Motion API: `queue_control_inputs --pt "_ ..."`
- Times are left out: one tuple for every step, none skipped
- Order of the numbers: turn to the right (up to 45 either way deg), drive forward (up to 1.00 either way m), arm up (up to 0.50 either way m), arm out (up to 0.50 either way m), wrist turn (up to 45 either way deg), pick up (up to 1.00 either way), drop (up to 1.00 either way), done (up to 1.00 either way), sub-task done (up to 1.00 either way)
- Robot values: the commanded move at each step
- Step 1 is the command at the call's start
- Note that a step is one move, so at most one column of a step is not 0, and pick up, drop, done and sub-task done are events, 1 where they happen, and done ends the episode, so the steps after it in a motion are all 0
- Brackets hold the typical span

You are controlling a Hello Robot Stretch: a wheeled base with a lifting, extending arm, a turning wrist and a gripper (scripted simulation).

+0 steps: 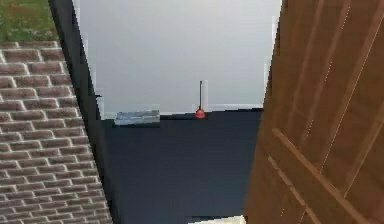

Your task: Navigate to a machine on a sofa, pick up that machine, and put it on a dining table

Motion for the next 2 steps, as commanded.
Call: queue_control_inputs --pt "0.0 1.00 0.00 0.00 0.0 0.00 0.00 0.00 0.00" --pt "9.0 0.00 0.00 0.00 0.0 0.00 0.00 0.00 0.00"
